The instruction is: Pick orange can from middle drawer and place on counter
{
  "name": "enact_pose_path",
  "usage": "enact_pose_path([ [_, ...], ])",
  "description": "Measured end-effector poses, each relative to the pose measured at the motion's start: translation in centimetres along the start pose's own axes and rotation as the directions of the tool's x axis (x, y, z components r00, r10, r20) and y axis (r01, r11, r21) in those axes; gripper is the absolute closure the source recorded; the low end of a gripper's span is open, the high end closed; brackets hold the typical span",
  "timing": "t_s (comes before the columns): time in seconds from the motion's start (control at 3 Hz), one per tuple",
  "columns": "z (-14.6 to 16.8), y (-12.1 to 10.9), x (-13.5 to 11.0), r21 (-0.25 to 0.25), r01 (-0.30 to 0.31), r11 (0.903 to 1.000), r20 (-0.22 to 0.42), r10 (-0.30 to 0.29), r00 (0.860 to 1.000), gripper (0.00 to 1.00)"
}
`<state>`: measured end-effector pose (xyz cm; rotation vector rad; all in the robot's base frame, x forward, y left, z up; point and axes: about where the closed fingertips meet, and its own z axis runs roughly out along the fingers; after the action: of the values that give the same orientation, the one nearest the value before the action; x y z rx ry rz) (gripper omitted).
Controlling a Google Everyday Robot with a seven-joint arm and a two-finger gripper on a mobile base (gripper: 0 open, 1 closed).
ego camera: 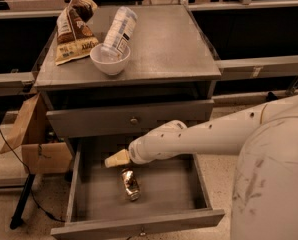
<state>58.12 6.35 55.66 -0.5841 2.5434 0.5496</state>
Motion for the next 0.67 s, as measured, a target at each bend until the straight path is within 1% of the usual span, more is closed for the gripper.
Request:
enact_pose_path([
  [0.33,0.1,0.1,0.2,-0.001,0.007,1.0,-0.01,-0.007,1.0,0.0],
  [0.67,2.4,1.2,1.8,-0.02,0.07,0.9974,-0.129,-0.072,0.989,0.0],
])
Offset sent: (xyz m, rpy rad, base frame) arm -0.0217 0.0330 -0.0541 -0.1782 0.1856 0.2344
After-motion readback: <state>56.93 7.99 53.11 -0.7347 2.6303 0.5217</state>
